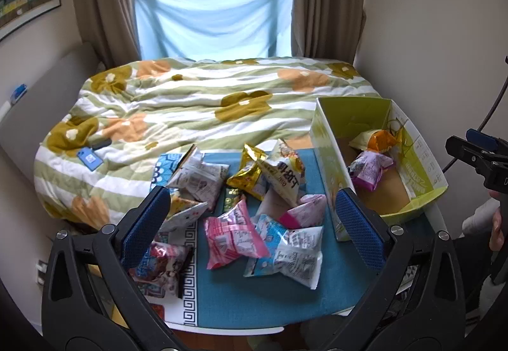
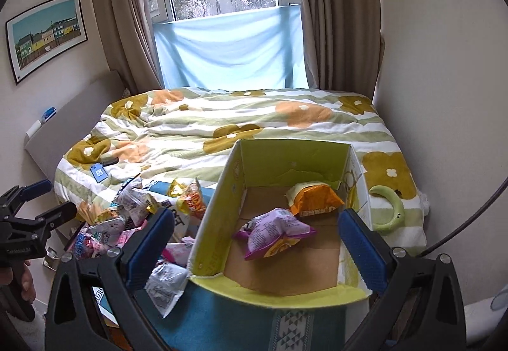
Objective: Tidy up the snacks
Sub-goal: 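Move both tools back over the snack pile, then grasp the red-and-blue bag with the left tool while the right tool grasps the white bag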
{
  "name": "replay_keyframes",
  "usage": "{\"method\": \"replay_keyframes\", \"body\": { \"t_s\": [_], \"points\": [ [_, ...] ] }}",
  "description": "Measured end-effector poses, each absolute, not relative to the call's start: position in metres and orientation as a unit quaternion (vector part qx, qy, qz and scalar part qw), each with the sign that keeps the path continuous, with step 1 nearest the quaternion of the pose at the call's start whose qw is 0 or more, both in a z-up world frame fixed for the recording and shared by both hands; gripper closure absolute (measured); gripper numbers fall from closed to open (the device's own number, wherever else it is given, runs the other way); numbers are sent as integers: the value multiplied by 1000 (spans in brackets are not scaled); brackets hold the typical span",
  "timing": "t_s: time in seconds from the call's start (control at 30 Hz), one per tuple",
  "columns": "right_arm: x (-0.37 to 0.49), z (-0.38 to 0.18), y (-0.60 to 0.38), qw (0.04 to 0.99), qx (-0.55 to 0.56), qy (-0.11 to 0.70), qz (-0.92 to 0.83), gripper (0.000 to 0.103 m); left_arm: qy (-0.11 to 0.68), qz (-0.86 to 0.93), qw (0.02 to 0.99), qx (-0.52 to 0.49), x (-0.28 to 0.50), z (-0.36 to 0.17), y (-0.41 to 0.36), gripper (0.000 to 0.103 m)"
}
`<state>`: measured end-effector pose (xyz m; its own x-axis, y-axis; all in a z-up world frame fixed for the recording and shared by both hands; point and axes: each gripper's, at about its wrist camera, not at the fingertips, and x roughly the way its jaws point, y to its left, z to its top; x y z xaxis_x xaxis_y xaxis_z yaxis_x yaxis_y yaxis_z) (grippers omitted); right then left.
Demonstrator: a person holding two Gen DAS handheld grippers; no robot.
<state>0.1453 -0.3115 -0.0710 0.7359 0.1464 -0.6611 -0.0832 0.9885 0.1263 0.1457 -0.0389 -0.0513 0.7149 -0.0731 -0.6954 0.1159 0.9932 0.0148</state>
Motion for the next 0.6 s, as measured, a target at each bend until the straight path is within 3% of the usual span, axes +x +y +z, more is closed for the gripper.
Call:
{"method": "replay_keyframes", "body": {
  "t_s": [0.6],
  "points": [
    [80,-122,-187,920,94,376,61,0,378,-53,924,39,97,-109,101,0]
  ]
}}
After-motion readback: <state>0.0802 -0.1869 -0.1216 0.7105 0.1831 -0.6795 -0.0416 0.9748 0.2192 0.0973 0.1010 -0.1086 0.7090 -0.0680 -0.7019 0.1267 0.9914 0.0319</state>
